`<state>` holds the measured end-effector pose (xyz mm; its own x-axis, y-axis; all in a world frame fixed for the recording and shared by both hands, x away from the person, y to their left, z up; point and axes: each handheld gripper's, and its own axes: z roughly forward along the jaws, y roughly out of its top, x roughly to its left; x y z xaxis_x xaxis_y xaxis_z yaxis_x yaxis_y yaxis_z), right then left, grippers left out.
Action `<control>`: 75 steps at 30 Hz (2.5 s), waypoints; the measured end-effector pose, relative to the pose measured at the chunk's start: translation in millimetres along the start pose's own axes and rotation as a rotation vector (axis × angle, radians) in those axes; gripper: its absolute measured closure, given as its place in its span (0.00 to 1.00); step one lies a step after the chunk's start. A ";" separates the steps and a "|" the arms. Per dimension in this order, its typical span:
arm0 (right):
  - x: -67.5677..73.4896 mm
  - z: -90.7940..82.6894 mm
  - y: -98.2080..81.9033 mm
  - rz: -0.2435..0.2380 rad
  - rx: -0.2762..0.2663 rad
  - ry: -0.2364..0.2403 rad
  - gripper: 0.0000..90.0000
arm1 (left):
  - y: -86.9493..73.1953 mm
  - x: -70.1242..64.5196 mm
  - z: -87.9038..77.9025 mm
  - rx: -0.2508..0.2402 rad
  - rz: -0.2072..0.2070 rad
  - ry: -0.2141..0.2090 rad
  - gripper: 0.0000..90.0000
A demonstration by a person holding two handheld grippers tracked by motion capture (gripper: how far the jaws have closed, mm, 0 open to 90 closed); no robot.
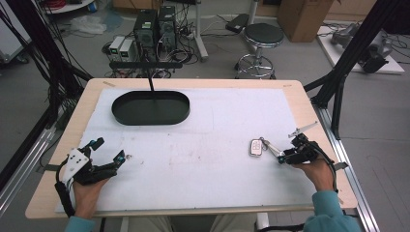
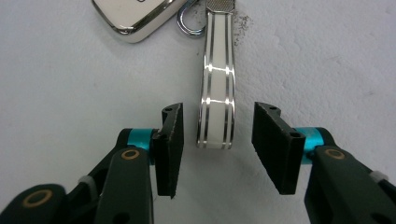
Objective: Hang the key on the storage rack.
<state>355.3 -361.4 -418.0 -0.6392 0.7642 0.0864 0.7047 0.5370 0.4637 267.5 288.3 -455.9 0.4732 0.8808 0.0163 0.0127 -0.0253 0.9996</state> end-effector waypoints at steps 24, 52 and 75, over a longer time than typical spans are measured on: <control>6.6 1.1 5.5 -0.029 0.001 -0.024 0.83 | 0.1 -0.3 0.1 0.000 0.007 0.000 0.13; 35.2 -5.0 30.1 -0.103 -0.336 0.207 0.83 | 38.3 5.5 18.1 0.052 -0.004 -0.157 0.13; 93.5 -0.6 83.9 -0.319 -0.523 0.432 0.83 | 98.8 -23.6 77.9 0.154 0.070 -0.502 0.13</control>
<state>354.5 -245.1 -370.5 -0.9279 0.3339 0.1659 0.2954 0.3871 0.8734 326.2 228.2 -359.3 0.8404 0.5411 0.0318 0.0773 -0.1778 0.9810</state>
